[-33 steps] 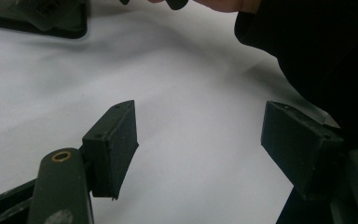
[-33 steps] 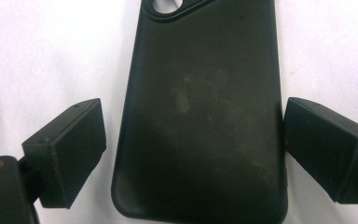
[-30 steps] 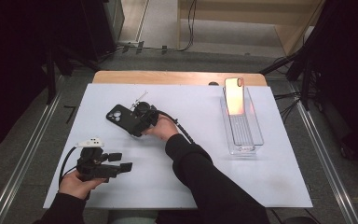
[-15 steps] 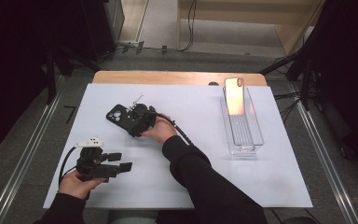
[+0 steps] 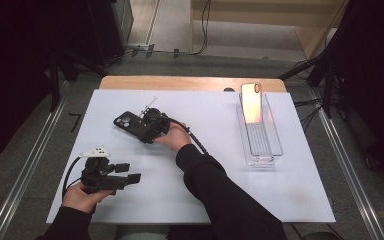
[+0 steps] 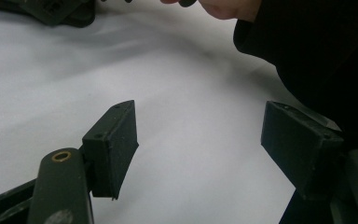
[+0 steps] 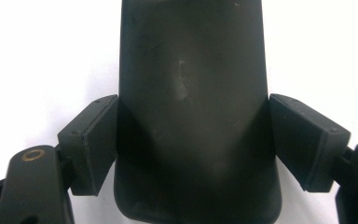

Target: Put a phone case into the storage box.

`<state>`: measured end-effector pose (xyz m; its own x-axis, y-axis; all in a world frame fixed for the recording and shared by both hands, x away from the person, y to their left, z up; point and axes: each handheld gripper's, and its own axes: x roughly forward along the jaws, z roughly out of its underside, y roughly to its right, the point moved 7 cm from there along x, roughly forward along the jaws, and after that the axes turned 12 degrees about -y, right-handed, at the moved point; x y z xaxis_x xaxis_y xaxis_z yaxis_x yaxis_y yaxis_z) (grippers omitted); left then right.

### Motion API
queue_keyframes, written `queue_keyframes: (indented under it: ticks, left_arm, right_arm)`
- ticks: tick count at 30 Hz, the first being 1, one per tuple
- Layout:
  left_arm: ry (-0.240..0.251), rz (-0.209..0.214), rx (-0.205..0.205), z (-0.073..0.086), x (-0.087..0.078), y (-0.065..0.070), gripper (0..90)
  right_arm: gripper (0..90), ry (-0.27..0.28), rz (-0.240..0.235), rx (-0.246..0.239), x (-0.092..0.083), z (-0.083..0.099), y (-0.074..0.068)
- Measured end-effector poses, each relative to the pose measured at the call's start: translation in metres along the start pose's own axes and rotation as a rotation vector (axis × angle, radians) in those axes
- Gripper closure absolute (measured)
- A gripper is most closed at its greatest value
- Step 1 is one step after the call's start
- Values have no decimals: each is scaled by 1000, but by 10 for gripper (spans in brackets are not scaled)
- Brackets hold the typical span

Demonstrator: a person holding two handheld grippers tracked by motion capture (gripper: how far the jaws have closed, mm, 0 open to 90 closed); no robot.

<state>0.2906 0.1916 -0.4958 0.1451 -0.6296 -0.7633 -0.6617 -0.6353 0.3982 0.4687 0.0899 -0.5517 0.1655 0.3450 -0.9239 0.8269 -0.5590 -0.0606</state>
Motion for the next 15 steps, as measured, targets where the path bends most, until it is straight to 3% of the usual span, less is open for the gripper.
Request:
queue_keyframes:
  ticks: [6,15]
  left_arm:
    - [2,-2,0,0,0,0,273]
    - [0,2,-10,-1,0,0,272]
  right_arm:
    - [205,-7,-25,5,-4,2,2]
    - [203,57,-46,20,-27,0,2]
